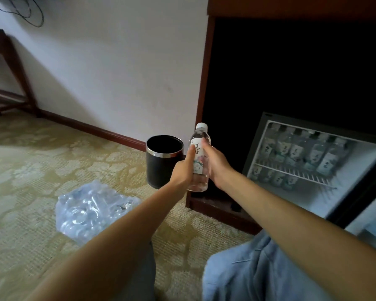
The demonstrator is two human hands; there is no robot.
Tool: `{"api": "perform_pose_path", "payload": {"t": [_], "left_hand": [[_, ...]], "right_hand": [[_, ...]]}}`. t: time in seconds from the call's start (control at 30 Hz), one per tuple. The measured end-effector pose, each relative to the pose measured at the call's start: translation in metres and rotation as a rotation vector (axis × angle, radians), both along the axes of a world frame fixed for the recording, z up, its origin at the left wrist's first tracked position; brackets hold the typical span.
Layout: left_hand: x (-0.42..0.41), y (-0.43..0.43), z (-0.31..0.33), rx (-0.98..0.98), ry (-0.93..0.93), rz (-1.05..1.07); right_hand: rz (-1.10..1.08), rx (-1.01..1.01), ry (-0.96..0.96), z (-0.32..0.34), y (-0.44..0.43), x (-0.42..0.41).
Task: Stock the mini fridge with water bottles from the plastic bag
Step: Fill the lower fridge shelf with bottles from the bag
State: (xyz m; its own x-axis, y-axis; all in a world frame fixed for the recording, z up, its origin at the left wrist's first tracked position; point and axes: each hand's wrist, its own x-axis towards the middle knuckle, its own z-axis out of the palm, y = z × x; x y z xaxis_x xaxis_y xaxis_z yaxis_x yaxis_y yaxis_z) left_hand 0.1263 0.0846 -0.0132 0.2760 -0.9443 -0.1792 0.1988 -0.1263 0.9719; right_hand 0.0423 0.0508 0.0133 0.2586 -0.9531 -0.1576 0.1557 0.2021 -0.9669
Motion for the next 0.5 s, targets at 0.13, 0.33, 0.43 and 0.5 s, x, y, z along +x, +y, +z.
{"api": "perform_pose_path", "payload": {"t": [0.13,0.33,0.43,0.5], "left_hand": [[-0.037,-0.026,-0.008,-0.008,0.125,-0.005],[-0.114,-0.073,-0.046,0.121,0.084,-0.102],[-0.160,-0.093,-0.060,0.168,0.039,-0.242],[-0.191,-0.102,-0.063,0.167,0.050,-0.356]], "right_hand": [[-0.081,-0.041,0.119,0.000,-0.022,-0.023],[-0.249,0.049,0.122,-0.045,-0.054,-0.098],[-0.384,0.128,0.130,-0.058,-0.066,-0.148],[-0.468,0.136,0.143,-0.056,-0.072,-0.182]]}}
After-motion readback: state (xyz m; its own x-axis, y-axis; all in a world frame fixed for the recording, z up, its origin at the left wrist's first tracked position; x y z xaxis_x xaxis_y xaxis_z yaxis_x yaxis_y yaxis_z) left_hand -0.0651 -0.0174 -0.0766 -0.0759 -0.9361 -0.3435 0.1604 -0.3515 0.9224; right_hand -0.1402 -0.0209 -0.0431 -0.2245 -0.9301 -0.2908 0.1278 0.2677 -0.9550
